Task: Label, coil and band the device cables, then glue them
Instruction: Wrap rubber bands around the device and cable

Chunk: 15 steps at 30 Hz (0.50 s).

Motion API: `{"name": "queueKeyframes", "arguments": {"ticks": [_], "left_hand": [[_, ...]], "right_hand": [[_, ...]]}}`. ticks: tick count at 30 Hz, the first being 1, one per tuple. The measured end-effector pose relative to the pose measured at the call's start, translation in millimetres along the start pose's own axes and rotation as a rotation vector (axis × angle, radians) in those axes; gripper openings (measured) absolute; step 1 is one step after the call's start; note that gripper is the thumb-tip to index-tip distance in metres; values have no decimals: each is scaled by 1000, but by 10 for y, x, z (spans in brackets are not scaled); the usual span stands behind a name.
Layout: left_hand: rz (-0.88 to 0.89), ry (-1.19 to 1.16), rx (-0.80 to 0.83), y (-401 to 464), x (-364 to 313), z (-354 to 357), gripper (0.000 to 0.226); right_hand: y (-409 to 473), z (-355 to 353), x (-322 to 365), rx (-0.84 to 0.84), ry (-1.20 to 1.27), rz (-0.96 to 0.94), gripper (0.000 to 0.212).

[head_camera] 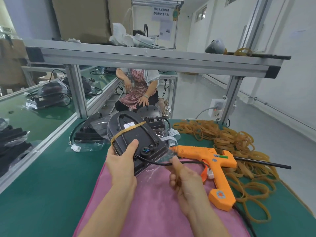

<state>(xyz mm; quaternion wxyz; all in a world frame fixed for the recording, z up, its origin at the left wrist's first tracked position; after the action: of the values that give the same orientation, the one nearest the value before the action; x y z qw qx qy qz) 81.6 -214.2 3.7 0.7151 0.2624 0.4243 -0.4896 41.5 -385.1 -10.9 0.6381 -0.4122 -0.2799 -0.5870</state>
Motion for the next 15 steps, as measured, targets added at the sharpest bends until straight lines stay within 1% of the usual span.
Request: {"name": "queueKeyframes", "arguments": {"ticks": [2, 3, 5, 7, 9, 11, 15], "left_hand": [[8, 23, 30, -27, 22, 2, 32], [5, 28, 43, -39, 42, 2, 31], [-7, 38, 77, -64, 79, 14, 30], [-6, 73, 122, -91, 96, 43, 29], [-9, 91, 162, -109, 111, 72, 29], [-27, 90, 197, -118, 135, 97, 31], [-56, 92, 266, -116, 139, 133, 31]], "right_hand": [[40, -48, 51, -63, 41, -63, 11], [53, -68, 88, -80, 12, -103, 12], [60, -96, 216, -110, -145, -230, 19], [39, -48, 391, -65, -370, -375, 17], [34, 46, 531, 35, -547, -463, 9], [53, 116, 627, 101, -657, -496, 7], [137, 166, 693, 122, -779, -491, 8]]}}
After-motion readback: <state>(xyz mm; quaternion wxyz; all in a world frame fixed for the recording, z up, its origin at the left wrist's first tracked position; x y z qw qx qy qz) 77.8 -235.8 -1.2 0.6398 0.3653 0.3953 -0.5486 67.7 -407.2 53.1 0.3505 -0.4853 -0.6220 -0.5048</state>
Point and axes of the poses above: each hand's wrist, its own y-axis towards the middle knuckle, its own z-axis out of the palm, x = y × z, the point moved 6 cm from there along y, towards the middle knuckle, and after that the axes turned 8 degrees about x, right-handed, at the moved point
